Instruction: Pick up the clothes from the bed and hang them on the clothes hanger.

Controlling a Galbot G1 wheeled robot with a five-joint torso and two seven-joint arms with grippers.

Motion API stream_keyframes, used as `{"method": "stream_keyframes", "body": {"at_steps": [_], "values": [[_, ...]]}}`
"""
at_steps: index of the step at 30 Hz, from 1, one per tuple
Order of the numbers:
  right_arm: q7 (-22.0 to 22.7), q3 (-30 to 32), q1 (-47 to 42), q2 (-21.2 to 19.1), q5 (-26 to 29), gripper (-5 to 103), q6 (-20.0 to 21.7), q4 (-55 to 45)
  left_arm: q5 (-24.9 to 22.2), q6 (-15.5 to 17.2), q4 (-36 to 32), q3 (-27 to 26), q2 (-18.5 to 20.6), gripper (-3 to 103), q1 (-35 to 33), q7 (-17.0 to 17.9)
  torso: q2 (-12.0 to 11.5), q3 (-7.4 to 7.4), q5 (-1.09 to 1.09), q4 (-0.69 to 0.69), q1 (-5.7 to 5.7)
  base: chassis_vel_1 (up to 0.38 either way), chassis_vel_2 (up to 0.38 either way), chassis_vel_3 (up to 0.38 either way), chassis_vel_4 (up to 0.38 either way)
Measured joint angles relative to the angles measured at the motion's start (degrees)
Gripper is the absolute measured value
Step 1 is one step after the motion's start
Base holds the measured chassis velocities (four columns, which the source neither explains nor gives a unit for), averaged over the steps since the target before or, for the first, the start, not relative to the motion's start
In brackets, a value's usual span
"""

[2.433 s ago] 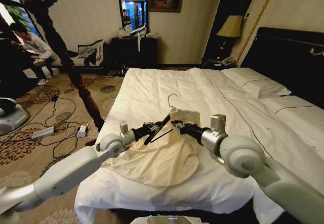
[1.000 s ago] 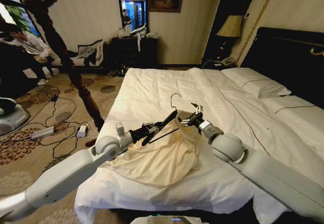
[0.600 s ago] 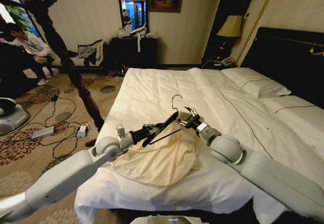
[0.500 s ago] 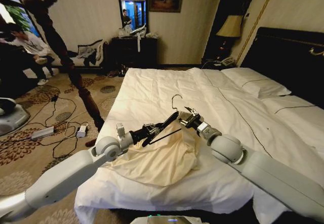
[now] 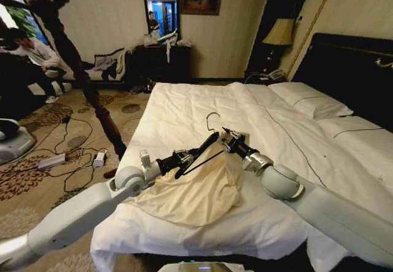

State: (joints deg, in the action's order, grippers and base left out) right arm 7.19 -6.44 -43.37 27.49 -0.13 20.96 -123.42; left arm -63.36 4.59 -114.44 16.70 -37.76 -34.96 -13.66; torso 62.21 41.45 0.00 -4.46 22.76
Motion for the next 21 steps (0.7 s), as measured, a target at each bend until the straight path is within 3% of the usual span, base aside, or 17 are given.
{"method": "stream_keyframes", "body": {"at_steps": [2, 6, 8, 10, 12, 14, 17, 19, 21], "values": [[0.3, 0.7, -1.1, 0.0, -0.1, 26, -0.3, 0.0, -0.1, 0.4, -0.6, -0.7, 0.5, 10, -0.2, 0.7, 0.0, 0.0, 0.0, 0.0, 0.0, 0.0, 0.0, 0.0, 0.0], [2.3, 2.1, -2.8, -0.1, -1.0, 24, -0.6, 0.7, -0.2, 0.8, -1.0, -2.1, 1.4, 19, -0.6, 3.2, 0.0, 0.0, 0.0, 0.0, 0.0, 0.0, 0.0, 0.0, 0.0], [3.4, 3.0, -4.3, -0.1, -1.3, 23, -1.1, 0.8, -0.3, 0.9, -1.6, -3.5, 2.0, 29, -0.8, 3.8, 0.0, 0.0, 0.0, 0.0, 0.0, 0.0, 0.0, 0.0, 0.0], [3.5, 3.1, -4.4, -0.1, -1.3, 23, -1.2, 0.8, -0.3, 0.9, -1.6, -3.8, 2.1, 29, -0.8, 4.0, 0.0, 0.0, 0.0, 0.0, 0.0, 0.0, 0.0, 0.0, 0.0], [4.2, 3.6, -5.5, -0.1, -1.8, 23, -1.3, 1.2, -0.7, 1.0, -2.0, -6.4, 3.0, 45, -1.2, 4.5, 0.0, 0.0, -0.02, 0.0, 0.0, 0.0, 0.0, 0.0, 0.0], [4.4, 3.8, -5.9, -0.1, -2.0, 23, -1.3, 1.5, -1.0, 1.0, -2.2, -7.7, 3.4, 45, -1.5, 4.8, 0.0, 0.0, 0.0, 0.01, 0.0, 0.0, 0.0, 0.0, 0.0], [5.1, 4.2, -7.0, 0.0, -2.6, 23, -1.0, 2.3, -2.1, 1.2, -2.9, -12.9, 4.5, 62, -3.2, 5.3, 0.0, 0.0, 0.0, 0.0, 0.0, 0.0, 0.0, 0.0, 0.0], [5.3, 4.2, -7.3, 0.0, -2.7, 23, -0.8, 2.5, -2.4, 1.2, -3.0, -14.3, 4.8, 62, -3.9, 5.6, 0.0, 0.0, 0.01, 0.0, 0.0, 0.0, 0.0, 0.0, 0.0], [5.8, 4.5, -8.0, 0.3, -3.9, 23, -0.7, 3.5, -2.6, 1.2, -2.9, -17.9, 5.9, 74, -6.4, 6.8, 0.0, 0.0, 0.0, 0.0, 0.0, 0.0, 0.0, 0.0, 0.0]]}}
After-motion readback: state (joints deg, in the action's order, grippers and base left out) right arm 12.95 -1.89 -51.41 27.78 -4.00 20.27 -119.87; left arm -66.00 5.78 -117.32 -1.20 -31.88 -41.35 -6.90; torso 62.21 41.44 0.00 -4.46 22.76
